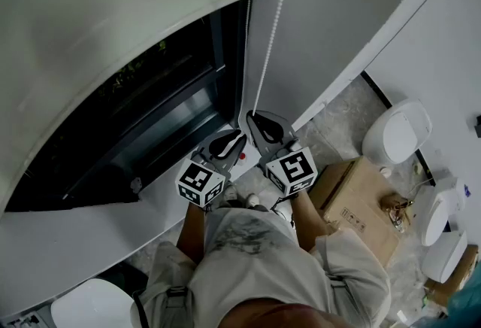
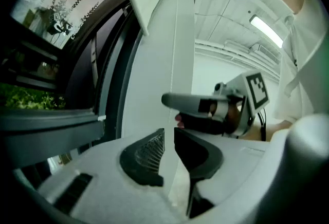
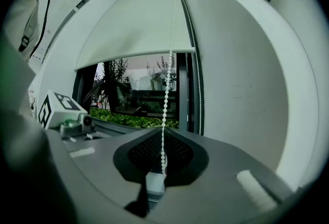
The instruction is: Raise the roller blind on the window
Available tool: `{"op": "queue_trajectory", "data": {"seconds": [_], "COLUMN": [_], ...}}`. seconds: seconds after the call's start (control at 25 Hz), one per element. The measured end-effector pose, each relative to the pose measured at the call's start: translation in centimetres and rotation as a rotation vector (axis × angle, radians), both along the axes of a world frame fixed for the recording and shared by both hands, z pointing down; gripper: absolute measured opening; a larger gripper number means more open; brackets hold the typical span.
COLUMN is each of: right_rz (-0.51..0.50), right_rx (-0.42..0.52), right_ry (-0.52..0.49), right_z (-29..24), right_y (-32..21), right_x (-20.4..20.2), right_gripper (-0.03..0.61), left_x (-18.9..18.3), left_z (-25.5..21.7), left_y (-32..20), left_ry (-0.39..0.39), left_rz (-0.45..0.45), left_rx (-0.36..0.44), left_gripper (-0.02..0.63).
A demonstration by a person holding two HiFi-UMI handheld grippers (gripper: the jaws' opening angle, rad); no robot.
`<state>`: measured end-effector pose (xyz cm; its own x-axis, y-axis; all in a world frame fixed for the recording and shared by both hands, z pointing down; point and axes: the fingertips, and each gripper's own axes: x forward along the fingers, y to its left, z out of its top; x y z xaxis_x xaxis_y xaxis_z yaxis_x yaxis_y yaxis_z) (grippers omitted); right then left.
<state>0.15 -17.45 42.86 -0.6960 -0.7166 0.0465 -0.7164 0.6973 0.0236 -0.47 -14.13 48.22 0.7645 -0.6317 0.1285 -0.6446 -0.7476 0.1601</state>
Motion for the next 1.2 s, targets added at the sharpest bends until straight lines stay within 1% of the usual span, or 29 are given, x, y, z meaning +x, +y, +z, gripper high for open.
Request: {"op": "queue_trajectory", "data": {"seconds": [0.12, 0.24, 0.4, 0.56, 0.72, 0.88, 0.92, 0.96, 1.04, 1.08, 1.2], "right_rz": [-0.001, -0.004, -0.012, -0.016, -0.019, -0.014, -0.015, -0.017, -0.02, -0.021, -0.021], "right_rx": [0.002, 0.002, 0.0, 0.001, 0.002, 0.004, 0.005, 0.007, 0.012, 0.012, 0.013], "right_ry": [-0.002, -0.002, 0.002, 0.005, 0.01, 0.015, 0.015, 0.013, 0.01, 0.01, 0.015], "right_z": [-0.1, -0.2, -0.2, -0.3, -0.3, -0.3, -0.3, -0.4, -0.5, -0.5, -0.5], "right_y": [0.0, 0.0, 0.0, 0.2, 0.3, 0.4, 0.4, 0.5, 0.5, 0.5, 0.5], "right_x": [0.2, 0.2, 0.2, 0.0, -0.1, -0.1, -0.2, -0.3, -0.5, -0.5, -0.6], "right_gripper": [0.018, 0.017, 0.017, 0.017, 0.017, 0.017, 0.017, 0.017, 0.017, 0.017, 0.017], "left_x": [-0.2, 0.0, 0.7, 1.6, 2.4, 3.0, 3.0, 3.0, 2.9, 2.8, 2.6], "left_z": [-4.6, -8.8, -13.6, -17.2, -19.5, -21.4, -21.6, -21.5, -21.1, -21.1, -21.7], "left_y": [-0.4, -0.8, -1.4, -2.3, -3.3, -3.6, -3.7, -3.8, -4.0, -4.0, -3.7], "left_ry": [0.032, 0.045, 0.048, 0.033, 0.025, 0.059, 0.06, 0.053, 0.033, 0.035, 0.091], "left_rz": [-0.007, -0.002, 0.01, 0.012, 0.014, 0.005, 0.0, -0.005, -0.014, -0.018, -0.024], "left_rx": [0.082, 0.158, 0.246, 0.317, 0.354, 0.396, 0.399, 0.395, 0.378, 0.372, 0.374], "left_gripper": [0.069, 0.075, 0.077, 0.077, 0.077, 0.065, 0.053, 0.034, 0.017, 0.015, 0.012]}}
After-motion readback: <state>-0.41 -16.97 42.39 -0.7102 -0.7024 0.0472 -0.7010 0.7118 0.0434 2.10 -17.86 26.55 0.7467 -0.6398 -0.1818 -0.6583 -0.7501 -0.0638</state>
